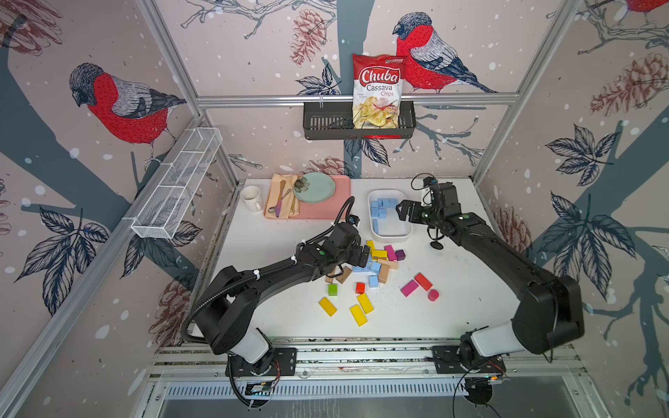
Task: Pick out the blue building blocks
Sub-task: Pick up the building block from the center of the board.
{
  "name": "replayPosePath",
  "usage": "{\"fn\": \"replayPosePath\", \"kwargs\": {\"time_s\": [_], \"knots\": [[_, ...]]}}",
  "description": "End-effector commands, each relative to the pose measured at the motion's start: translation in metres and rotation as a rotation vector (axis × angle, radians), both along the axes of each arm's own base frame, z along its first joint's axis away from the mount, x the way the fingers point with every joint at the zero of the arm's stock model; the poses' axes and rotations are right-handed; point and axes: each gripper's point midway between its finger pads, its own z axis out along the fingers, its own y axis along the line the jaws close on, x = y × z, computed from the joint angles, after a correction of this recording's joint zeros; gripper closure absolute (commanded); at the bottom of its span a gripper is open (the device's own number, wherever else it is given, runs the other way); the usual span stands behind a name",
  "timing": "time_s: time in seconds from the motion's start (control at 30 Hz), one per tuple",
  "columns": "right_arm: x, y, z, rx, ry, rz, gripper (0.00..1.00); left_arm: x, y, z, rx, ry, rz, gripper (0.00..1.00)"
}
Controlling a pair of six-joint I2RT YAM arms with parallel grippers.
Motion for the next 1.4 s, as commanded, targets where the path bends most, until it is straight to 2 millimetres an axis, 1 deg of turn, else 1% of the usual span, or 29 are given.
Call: {"fn": "replayPosePath", "kwargs": {"time_s": [0.0, 0.17, 0.43, 0.57, 0.77, 1.03, 1.37], "knots": [[-0.010, -0.009, -0.004, -0.045, -0.010, -0.004, 0.00, 0.000, -0.001, -0.010, 0.046, 0.037, 0.057, 0.03], [-0.026, -0.008, -0.006, -0.037, 0.000, 0.033, 0.00, -0.001, -0.015, -0.026, 0.070, 0.085, 0.079, 0.04], [-0.037, -0.011, -0.016, -0.056, 0.016, 0.049, 0.00, 0.001, -0.020, -0.051, 0.091, 0.157, 0.113, 0.04], [-0.037, -0.010, -0.017, -0.056, 0.016, 0.053, 0.00, 0.000, -0.024, -0.058, 0.093, 0.183, 0.108, 0.05], [-0.035, -0.009, -0.018, -0.057, 0.015, 0.058, 0.00, 0.002, -0.020, -0.072, 0.112, 0.215, 0.122, 0.07], [-0.033, -0.006, -0.021, -0.051, 0.020, 0.063, 0.00, 0.010, -0.021, -0.081, 0.094, 0.240, 0.136, 0.11], [-0.032, -0.005, -0.026, -0.056, 0.032, 0.064, 0.00, 0.018, -0.028, -0.091, 0.087, 0.261, 0.138, 0.12]]}}
